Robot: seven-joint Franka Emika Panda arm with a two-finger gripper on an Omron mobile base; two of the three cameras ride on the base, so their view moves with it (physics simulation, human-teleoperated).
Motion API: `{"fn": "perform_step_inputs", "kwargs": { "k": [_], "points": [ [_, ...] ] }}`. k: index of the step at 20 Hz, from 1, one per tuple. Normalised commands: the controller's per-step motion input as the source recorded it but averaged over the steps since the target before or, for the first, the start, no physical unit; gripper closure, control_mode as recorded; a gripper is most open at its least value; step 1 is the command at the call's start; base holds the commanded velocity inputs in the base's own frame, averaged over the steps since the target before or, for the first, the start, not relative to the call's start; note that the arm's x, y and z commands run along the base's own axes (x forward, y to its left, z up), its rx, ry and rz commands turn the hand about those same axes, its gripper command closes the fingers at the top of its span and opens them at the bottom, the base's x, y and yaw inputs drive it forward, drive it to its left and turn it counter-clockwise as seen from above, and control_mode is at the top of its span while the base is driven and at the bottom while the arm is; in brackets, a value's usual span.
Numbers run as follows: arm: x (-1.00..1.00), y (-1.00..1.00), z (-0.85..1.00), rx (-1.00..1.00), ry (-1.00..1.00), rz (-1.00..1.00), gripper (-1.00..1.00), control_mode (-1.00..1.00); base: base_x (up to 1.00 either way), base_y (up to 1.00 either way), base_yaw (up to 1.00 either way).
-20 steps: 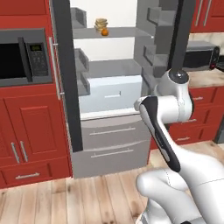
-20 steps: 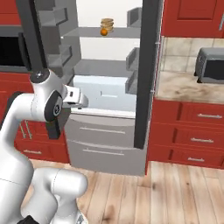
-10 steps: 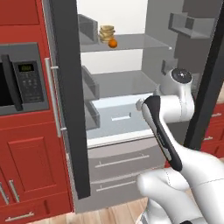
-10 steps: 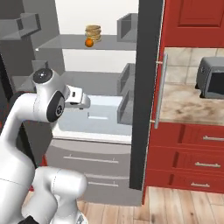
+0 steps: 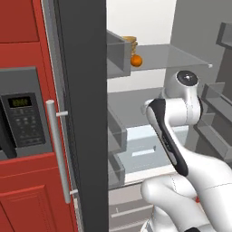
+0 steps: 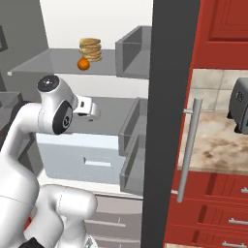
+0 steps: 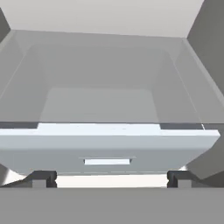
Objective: Pick up the kiwi and tangerine from the fridge and place one fruit on each plate on the dining counter.
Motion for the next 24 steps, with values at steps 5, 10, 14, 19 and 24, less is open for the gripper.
{"fn": "perform_step_inputs", "kwargs": {
  "k": [5,10,14,19,24],
  "points": [
    [0.0,0.0,0.0,0.0,0.0,0.0,-1.0,1.0,0.35,0.09,0.03],
    [-0.02,0.1,0.11,0.0,-0.02,0.02,-1.0,-1.0,0.0,0.05,0.03],
    [-0.01,0.3,0.82,-0.01,-0.19,0.0,-1.0,-1.0,0.0,0.0,0.0],
    [0.0,0.21,1.0,-0.01,-0.2,0.0,-1.0,-1.0,0.0,0.0,0.0],
    [0.03,0.0,1.0,0.01,-0.09,0.0,-1.0,-1.0,0.0,0.0,0.0]
  ]
}}
